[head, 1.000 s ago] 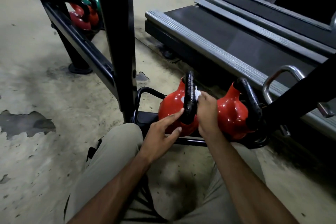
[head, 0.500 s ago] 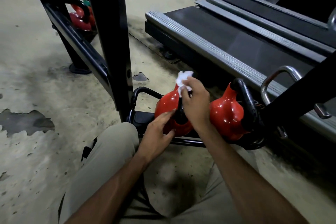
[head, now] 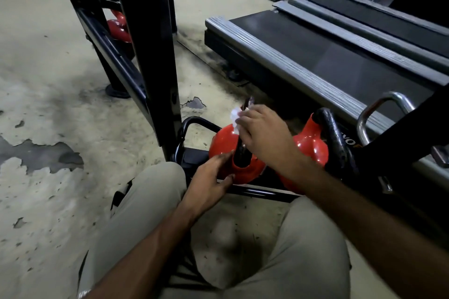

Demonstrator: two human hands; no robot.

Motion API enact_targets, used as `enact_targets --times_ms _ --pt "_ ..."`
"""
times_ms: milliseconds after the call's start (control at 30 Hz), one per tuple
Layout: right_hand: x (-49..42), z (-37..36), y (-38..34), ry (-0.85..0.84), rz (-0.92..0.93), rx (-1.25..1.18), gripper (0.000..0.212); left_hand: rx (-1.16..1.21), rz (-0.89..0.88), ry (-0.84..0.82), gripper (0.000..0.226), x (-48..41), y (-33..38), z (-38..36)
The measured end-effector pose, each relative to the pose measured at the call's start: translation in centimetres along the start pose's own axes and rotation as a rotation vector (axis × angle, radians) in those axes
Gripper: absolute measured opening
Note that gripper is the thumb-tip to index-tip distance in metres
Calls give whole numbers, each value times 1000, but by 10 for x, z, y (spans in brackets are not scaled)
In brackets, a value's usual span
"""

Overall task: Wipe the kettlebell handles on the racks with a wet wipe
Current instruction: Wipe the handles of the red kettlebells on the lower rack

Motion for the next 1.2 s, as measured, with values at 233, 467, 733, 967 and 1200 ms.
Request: enact_targets --times_ms 233,467,733,967,1200 --pt "74 -34 21 409 -1199 -809 22 17 -20 63 52 -7 2 4" --pt "44 -72 16 81 -1707 -1755 49 34 9 66 45 -12 3 3" --pt "52 -9 23 469 -863 -634 17 44 84 6 48 -21 -7 4" --pt "-28 -28 2 -291 213 -30 33 77 174 -41 47 -20 -8 6" --pt "-13 -7 -1 -183 54 -123 34 83 180 -62 46 -19 -10 6"
Point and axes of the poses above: each hand's wrist, its own x-axis away from the middle knuckle, its own z-axis out of the back of the hand, y = z × x, the point moved 7 cm from there along -x, towards the middle knuckle, and after that the axes turned 13 degrees about y, right-handed, at the moved point
